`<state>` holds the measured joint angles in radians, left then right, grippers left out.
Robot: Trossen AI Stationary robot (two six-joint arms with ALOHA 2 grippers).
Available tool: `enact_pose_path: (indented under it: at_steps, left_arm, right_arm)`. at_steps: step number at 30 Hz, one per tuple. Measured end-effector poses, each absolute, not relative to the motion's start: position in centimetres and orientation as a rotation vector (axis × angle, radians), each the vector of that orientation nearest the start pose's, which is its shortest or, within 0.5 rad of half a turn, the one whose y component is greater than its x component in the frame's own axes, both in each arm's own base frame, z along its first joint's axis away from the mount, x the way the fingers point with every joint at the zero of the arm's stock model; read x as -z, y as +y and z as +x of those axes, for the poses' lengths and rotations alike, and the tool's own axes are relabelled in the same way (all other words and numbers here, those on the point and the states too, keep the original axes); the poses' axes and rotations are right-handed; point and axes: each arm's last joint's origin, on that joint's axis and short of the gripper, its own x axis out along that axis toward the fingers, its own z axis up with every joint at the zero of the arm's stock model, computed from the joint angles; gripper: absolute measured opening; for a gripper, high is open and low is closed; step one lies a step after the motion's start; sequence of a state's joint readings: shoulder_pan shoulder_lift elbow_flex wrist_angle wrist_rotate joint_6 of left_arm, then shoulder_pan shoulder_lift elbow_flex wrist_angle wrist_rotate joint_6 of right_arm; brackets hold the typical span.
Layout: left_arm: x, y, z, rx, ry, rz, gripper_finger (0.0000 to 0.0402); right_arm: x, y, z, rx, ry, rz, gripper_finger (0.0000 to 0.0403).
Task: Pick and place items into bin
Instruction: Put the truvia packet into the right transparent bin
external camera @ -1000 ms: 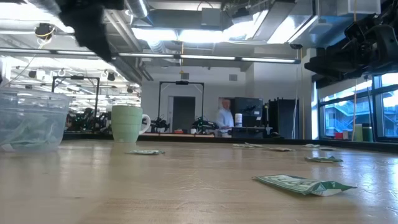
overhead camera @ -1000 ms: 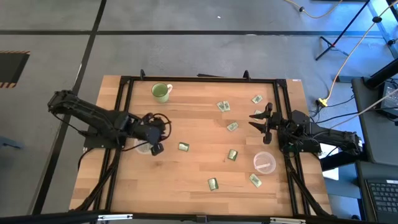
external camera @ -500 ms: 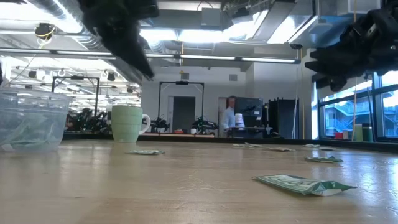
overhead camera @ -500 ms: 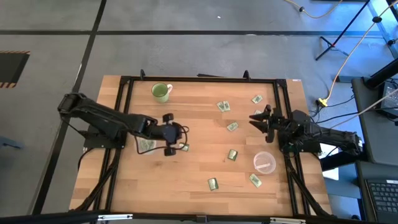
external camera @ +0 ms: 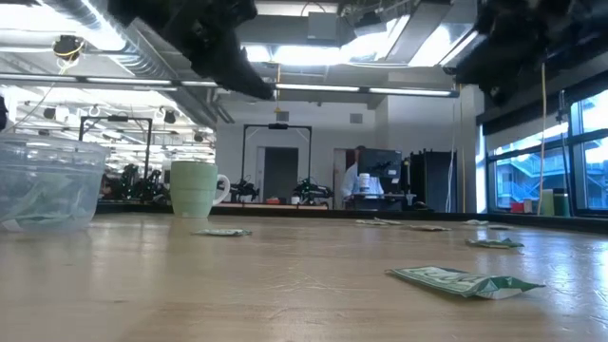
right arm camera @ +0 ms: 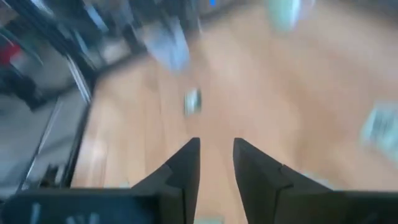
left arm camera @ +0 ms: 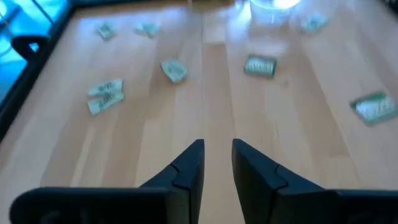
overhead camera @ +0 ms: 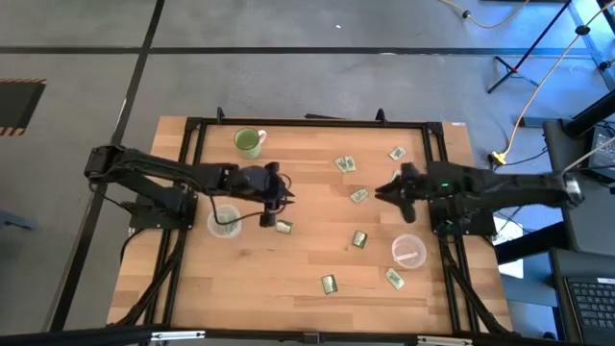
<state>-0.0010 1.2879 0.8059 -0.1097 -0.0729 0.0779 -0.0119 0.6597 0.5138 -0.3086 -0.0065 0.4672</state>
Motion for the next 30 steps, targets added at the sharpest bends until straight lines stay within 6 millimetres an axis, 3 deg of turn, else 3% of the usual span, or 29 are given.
enact_pose_path:
  at_steps: [5, 9, 13, 19, 30]
  left_arm:
    - [-23.5, 1.0, 25.8, -0.086, 0.406, 0.072, 0.0077]
    - [-23.2, 1.1, 24.8, -0.123, 0.279, 0.103, 0.0077]
    - [-23.1, 1.0, 24.0, -0.122, 0.22, 0.091, 0.0077]
    - [-22.7, 0.9, 23.7, -0.12, 0.232, 0.055, 0.0077]
    - [-22.6, 0.8, 23.8, -0.124, 0.233, 0.076, 0.0077]
  right_arm:
    - [-24.1, 1.4, 18.2, 0.214, 0.833, 0.622, 0.0095]
    - [-22.7, 2.7, 20.6, 0.306, 0.998, 0.735, 0.0094]
    - [-20.8, 4.0, 22.5, 0.373, 1.101, 0.803, 0.0094]
    - [-17.6, 5.4, 23.6, 0.568, 1.212, 0.936, 0.0094]
    - [-15.1, 6.1, 24.7, 0.602, 1.264, 0.905, 0.0094]
